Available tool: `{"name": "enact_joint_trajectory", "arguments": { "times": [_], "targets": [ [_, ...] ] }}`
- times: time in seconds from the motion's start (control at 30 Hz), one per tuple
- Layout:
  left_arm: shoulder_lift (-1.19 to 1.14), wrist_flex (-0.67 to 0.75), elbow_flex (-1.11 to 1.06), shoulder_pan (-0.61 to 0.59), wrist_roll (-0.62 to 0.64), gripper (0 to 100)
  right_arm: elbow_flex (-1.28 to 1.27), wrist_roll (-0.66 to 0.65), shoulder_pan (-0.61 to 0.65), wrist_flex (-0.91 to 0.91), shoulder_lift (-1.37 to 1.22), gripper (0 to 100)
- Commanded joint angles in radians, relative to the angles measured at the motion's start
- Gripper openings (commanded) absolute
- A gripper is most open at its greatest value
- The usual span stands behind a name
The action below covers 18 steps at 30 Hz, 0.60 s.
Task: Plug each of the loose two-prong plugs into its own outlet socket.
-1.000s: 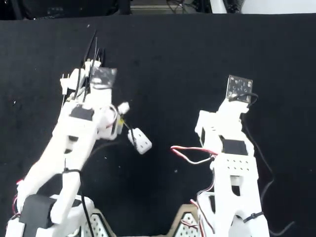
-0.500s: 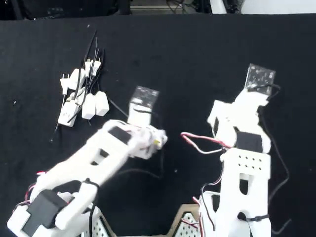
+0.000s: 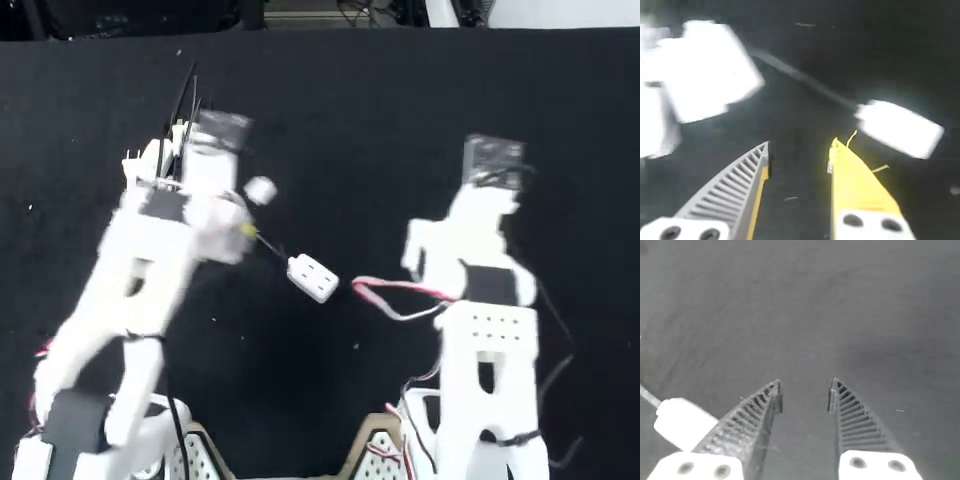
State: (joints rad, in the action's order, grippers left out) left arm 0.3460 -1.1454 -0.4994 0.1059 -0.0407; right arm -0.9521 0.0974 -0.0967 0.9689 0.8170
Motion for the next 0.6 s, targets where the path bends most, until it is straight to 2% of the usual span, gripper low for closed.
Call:
{"name": "enact_joint_trajectory", "arguments": {
  "times": [0.0, 0.13, 0.33, 0.57],
  "targets": [
    [-0.064, -0.058, 0.217, -0.266, -0.183, 20, -0.091, -0.011, 0.166, -0.135, 0.022, 14.8],
    [-0.212, -0.057, 0.358, -0.321, -0.262, 20, -0.153, -0.012, 0.239, -0.187, 0.022, 14.8],
    [-0.485, -0.058, 0.581, -0.361, -0.420, 20, -0.194, -0.046, 0.245, -0.218, 0.024, 14.8],
    [-0.730, -0.061, 0.812, -0.367, -0.431, 20, -0.197, -0.046, 0.245, -0.215, 0.024, 14.8]
  ]
}}
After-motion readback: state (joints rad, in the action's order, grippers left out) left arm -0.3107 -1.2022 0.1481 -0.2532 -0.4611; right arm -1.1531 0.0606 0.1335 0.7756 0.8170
